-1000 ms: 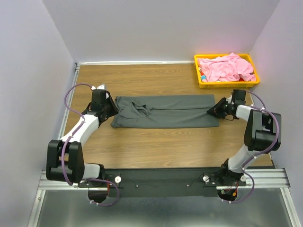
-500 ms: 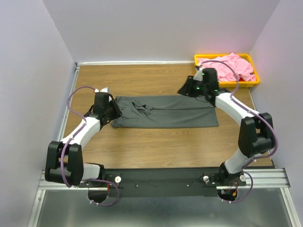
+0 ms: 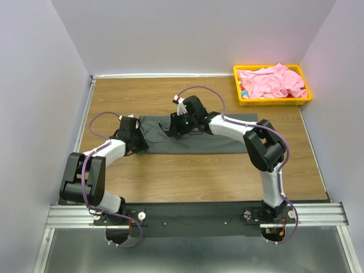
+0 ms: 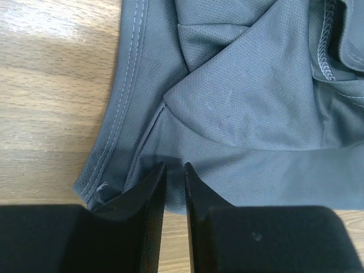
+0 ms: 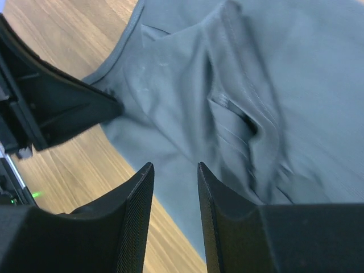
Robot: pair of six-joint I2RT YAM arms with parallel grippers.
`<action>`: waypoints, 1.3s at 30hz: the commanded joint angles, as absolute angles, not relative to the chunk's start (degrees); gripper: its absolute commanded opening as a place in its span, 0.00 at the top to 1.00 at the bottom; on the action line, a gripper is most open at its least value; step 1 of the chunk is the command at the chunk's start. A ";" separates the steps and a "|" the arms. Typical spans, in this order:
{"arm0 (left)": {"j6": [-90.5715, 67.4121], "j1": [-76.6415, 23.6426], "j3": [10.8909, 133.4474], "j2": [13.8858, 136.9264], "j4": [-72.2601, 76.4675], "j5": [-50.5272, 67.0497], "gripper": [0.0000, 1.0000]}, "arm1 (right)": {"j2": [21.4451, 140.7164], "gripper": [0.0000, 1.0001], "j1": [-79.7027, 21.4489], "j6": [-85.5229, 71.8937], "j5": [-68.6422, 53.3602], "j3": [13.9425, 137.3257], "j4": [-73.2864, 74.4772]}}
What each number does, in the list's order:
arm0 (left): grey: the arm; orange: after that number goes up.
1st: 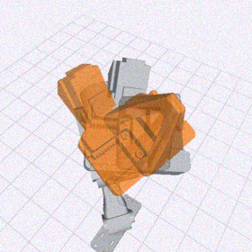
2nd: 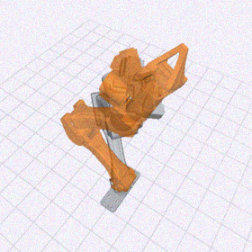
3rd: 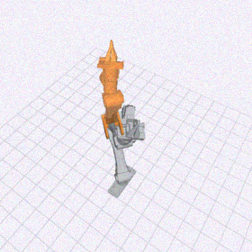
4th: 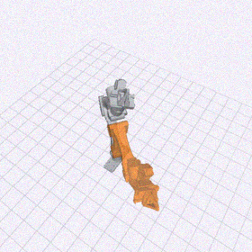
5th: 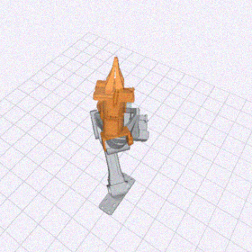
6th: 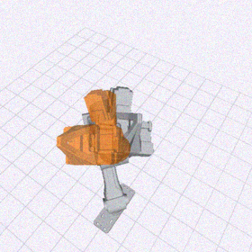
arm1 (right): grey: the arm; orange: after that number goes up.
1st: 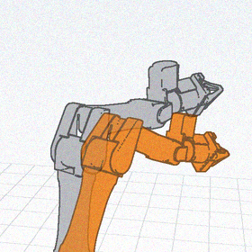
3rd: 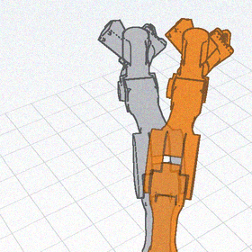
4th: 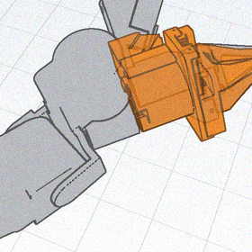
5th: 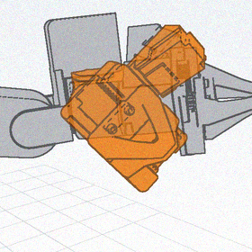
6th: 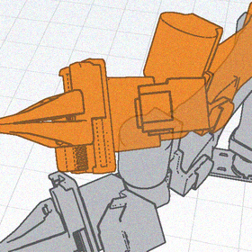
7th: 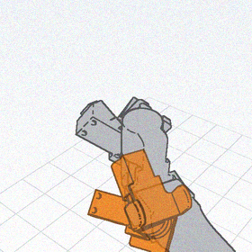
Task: Fold and stack the t-shirts
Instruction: Fold the tshirt
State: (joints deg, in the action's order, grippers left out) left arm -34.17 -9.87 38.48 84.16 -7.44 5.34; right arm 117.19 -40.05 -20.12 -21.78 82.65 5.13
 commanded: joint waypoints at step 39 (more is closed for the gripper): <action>-36.65 -7.65 33.83 78.30 -10.46 -1.40 0.73 | 104.08 0.58 -20.14 -31.73 -8.35 62.71 0.53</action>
